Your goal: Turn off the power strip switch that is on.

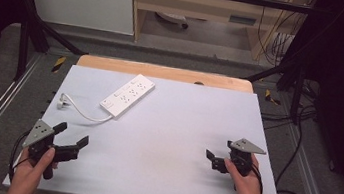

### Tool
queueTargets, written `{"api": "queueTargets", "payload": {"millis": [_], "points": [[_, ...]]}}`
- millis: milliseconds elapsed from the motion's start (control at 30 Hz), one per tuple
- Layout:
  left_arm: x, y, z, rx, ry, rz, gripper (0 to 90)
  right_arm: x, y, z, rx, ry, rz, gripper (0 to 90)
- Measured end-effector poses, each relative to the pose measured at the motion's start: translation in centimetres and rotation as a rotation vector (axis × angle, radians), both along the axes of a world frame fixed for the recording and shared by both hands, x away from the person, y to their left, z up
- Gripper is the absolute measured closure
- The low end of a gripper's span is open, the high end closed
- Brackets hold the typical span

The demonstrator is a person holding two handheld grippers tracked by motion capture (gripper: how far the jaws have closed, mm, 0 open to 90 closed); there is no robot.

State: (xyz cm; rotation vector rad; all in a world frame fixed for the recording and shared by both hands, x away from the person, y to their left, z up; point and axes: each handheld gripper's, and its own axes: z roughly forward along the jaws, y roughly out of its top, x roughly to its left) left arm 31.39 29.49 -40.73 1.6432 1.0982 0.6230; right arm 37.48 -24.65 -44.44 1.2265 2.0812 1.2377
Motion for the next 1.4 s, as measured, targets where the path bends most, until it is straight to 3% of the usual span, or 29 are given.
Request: {"api": "queueTargets", "payload": {"millis": [400, 800, 933, 1100, 1267, 1400], "points": [[0.2, -0.1, -0.2, 0.006, 0.018, -0.008, 5.9, 0.2, -0.2, -0.1, -0.024, -0.01, 0.002, 6.2], [0.3, -0.5, -0.4, 0.016, 0.053, -0.035, 6.1, 0.3, -0.1, -0.2, -0.021, 0.027, -0.003, 6.8], [0.5, -0.3, -0.5, 0.001, 0.057, -0.019, 6.1, 0.1, -0.4, -0.2, -0.034, 0.023, -0.034, 6.5], [1.4, -0.6, -0.1, -0.022, 0.063, 0.005, 7.9, 0.0, 0.0, -0.3, -0.036, 0.023, -0.018, 5.2], [3.2, -1.6, 0.5, 0.001, 0.081, -0.007, 8.1, -0.1, 0.4, -0.2, -0.037, 0.022, 0.0, 5.0], [4.8, -2.4, 0.9, 0.007, 0.098, -0.016, 8.7, -0.1, 0.1, -0.2, -0.028, 0.025, -0.021, 5.2]]}}
